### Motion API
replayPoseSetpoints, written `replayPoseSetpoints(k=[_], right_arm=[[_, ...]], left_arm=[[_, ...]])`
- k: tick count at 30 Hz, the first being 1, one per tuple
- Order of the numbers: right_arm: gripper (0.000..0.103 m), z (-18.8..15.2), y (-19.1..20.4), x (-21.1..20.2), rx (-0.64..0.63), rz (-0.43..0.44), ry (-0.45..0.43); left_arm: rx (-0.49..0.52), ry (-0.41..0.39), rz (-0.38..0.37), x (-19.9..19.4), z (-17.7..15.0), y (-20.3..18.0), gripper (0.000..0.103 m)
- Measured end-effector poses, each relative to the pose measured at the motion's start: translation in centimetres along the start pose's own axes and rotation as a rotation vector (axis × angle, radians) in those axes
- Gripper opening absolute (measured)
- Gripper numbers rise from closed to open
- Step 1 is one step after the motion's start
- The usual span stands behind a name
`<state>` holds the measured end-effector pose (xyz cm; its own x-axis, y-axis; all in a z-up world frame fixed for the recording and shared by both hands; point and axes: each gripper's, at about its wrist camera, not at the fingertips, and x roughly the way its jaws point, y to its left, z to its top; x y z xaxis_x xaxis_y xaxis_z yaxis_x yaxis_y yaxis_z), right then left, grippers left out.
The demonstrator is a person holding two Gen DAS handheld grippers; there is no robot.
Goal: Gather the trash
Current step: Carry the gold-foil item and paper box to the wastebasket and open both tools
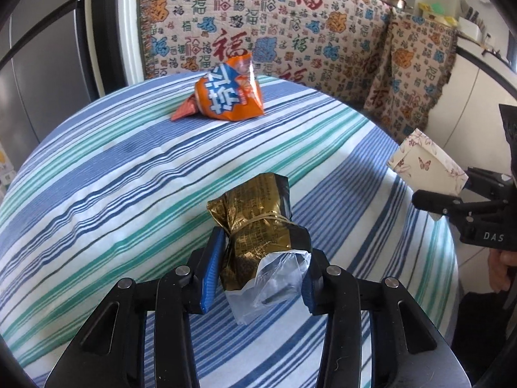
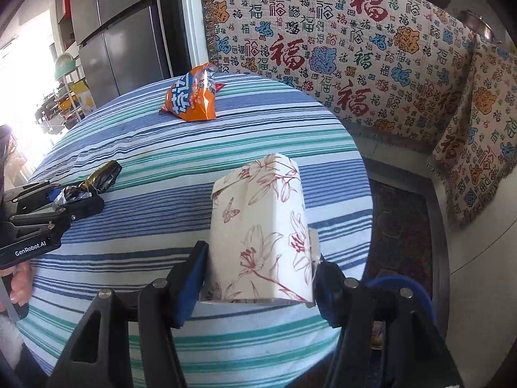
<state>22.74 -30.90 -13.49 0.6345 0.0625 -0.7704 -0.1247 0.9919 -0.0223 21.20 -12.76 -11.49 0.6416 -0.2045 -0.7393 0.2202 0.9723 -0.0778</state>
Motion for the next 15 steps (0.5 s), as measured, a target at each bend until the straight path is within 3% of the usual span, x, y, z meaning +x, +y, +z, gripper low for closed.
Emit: replayPoseSetpoints(k=[15], right_arm=[[0.06,-2.6,-7.5,-5.3,0.135,-0.095,-0.056]], left_arm=[[0.094,-0.018,-0.152,0.5,3.1,-11.5,0.042]])
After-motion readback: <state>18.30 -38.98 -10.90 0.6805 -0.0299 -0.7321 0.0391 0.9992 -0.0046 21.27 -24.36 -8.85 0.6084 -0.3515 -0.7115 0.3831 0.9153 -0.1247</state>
